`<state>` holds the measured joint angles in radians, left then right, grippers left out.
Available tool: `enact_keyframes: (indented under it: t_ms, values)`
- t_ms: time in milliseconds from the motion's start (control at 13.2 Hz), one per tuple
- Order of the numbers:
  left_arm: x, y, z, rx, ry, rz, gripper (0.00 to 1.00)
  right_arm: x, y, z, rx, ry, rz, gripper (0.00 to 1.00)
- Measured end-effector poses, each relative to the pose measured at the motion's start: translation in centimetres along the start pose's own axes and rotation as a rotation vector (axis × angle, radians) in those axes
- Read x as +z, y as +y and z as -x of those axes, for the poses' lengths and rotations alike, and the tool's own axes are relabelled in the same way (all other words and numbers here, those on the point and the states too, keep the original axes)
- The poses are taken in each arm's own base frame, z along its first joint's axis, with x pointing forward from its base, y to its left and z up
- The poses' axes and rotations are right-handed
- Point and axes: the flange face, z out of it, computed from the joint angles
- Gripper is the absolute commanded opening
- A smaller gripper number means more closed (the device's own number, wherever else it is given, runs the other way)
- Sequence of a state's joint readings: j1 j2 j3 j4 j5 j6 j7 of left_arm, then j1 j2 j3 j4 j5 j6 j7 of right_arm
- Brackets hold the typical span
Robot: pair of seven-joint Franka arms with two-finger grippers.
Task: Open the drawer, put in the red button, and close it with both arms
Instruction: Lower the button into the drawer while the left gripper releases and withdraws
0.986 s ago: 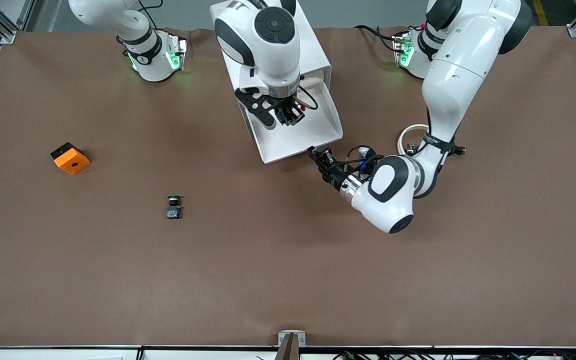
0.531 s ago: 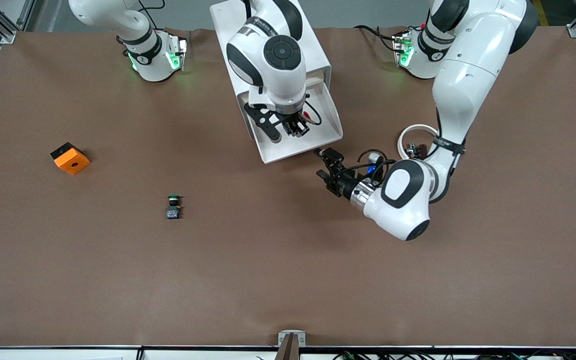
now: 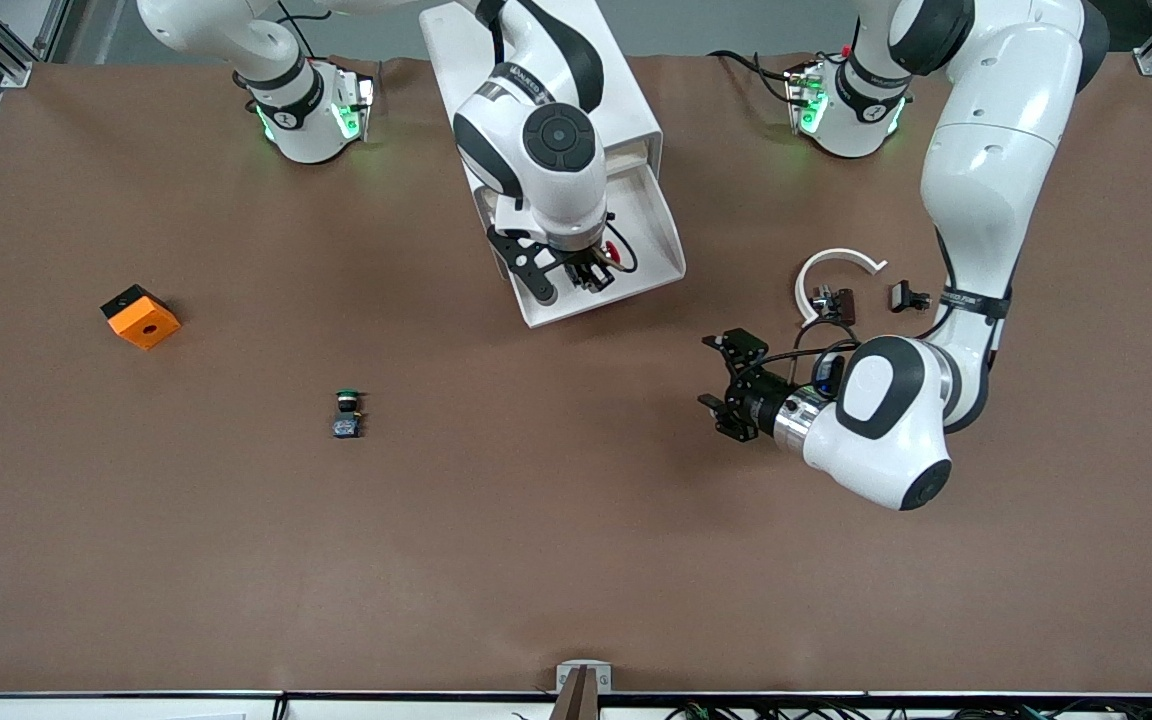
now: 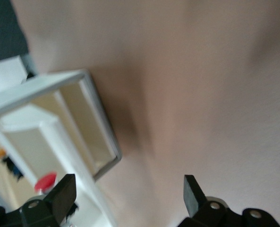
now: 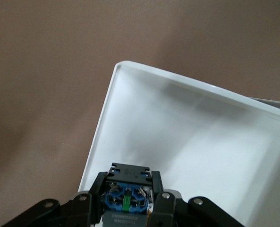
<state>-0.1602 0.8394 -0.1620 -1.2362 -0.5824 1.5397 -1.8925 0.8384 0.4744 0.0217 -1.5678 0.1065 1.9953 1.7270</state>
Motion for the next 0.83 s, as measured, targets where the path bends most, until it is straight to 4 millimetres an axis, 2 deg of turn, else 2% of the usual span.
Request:
enact_keyframes:
  t_ms: [228,379,455,531,607,683,834]
  values:
    - [-2.2,0.2,-1.7,0.136,0.128,0.073,1.0,1.0,-0.1,-0.2,0.004,0.002,0.014,0.12]
    - [-4.2,-0.7,-2.1,0.227,0.245,0.122,1.0,1.8,-0.2,-0.2,0.004,0.003,0.023,0.14]
    - [-5.2,-1.3,-2.0,0.265,0.284,0.141,1.0,2.0,-0.2,-0.1,0.003,0.003,0.024,0.19]
    - [-6.2,-1.9,-1.8,0.297,0.311,0.16,1.0,2.0,-0.2,-0.1,0.003,0.003,0.024,0.29]
    - [-7.4,-2.6,-1.7,0.33,0.341,0.181,1.0,2.0,-0.3,-0.1,0.003,0.002,0.023,0.69]
    - [-8.9,-3.3,-1.9,0.369,0.376,0.203,1.0,2.0,-0.3,-0.1,0.003,0.002,0.023,1.0]
    - [-12.0,-4.9,-2.3,0.47,0.451,0.241,1.0,1.9,-0.3,-0.3,0.006,0.002,0.02,1.0]
